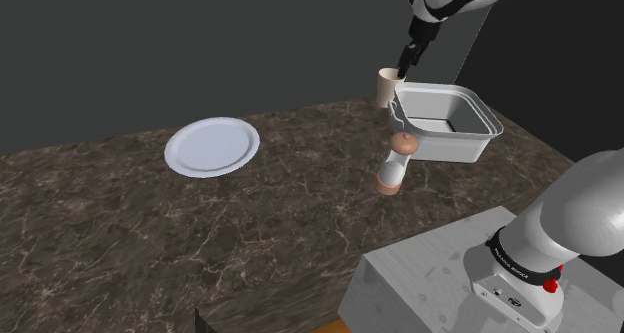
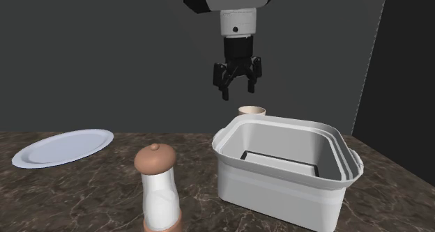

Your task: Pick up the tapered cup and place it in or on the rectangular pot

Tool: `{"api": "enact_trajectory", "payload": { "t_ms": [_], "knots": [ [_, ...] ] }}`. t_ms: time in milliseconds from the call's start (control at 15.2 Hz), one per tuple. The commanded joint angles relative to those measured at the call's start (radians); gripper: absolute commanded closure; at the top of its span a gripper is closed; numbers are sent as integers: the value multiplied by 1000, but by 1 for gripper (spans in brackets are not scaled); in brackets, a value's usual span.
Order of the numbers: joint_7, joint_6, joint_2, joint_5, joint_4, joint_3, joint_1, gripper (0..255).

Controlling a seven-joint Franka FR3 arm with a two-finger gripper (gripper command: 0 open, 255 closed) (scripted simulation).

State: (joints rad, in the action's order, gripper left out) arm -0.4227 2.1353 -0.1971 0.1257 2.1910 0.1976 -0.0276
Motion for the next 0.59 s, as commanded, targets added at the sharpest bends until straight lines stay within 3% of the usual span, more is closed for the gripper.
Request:
{"api": "enact_trajectory", "payload": {
  "t_ms": [0,528],
  "knots": [
    [-29,38,73,-1,-37,11,-2,0],
    [-142,148,376,-28,-236,32,-25,0]
  ]
}}
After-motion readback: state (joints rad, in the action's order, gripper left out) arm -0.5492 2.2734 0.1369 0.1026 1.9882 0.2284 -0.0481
